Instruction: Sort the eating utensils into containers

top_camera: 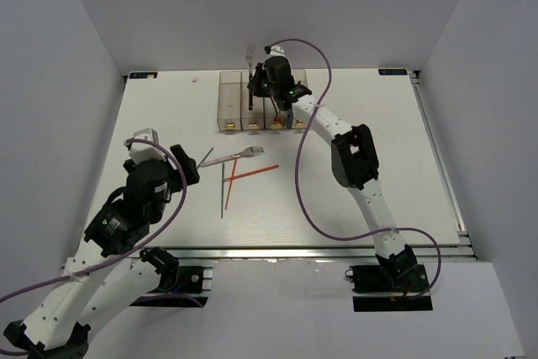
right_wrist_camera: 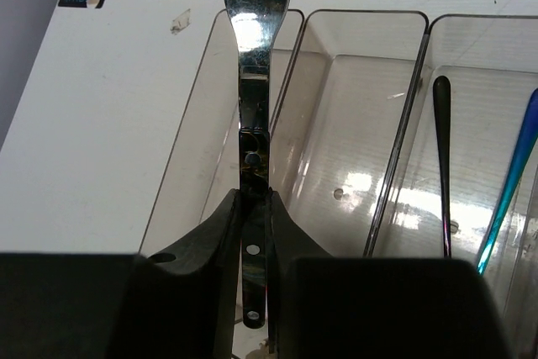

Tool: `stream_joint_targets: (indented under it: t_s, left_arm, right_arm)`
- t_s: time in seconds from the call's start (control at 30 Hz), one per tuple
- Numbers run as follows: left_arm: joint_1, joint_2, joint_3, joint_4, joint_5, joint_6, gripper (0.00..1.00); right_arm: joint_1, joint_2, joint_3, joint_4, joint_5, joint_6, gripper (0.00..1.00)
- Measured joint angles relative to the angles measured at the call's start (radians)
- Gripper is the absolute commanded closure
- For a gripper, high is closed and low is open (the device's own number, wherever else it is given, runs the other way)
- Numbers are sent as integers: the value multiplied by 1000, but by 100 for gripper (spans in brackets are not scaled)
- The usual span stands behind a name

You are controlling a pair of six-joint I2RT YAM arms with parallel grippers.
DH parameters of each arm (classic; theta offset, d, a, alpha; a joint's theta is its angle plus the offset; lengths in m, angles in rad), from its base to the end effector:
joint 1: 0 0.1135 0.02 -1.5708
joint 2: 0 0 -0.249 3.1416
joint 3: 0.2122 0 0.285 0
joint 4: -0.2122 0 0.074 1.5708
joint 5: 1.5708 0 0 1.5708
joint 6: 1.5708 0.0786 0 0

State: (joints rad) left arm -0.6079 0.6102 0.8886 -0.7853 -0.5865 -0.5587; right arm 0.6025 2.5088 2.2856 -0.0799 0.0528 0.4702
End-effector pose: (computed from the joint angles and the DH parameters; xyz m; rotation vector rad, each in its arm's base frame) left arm 0.1802 -0.0724 0.3228 -0.2998 1.9671 -0.1413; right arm 0.5390 0.3657 0.2121 -0.0903 1.9296 0.6816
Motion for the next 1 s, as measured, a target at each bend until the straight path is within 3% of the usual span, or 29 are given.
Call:
stream_joint_targets:
  t_s: [0.03, 0.1, 0.23, 0.3, 0.33, 0.53, 0.7, 0.8, 1.0]
  left_arm:
    - [0, -2, 0, 0, 0, 0, 2]
    - [0, -8, -3, 0, 0, 0, 2]
    - [0, -23, -11, 0, 0, 0, 2]
    - [0, -24, -12, 0, 0, 0, 2]
    - [0, -24, -12, 0, 0, 0, 2]
    - [0, -20, -12, 0, 0, 0, 2]
    - [0, 42, -10, 14, 32, 24, 2]
    - [0, 214, 30, 20, 73, 61, 2]
    - [2, 649, 129, 125, 240, 217, 2]
  right_arm:
    - [0, 0, -9, 7, 4, -1, 81]
    - [1, 0, -27, 10, 12, 2, 75]
    - [3, -4, -74, 13, 16, 9, 44]
    - [7, -24, -112, 14, 17, 8, 37]
    - [9, -39, -133, 16, 18, 2, 12]
    - [25, -177, -159, 10, 24, -18, 11]
    - [46, -426, -245, -14, 50, -69, 11]
    - [49, -626, -364, -41, 60, -121, 11]
    - [-64, -1136, -897, -76, -15, -198, 11]
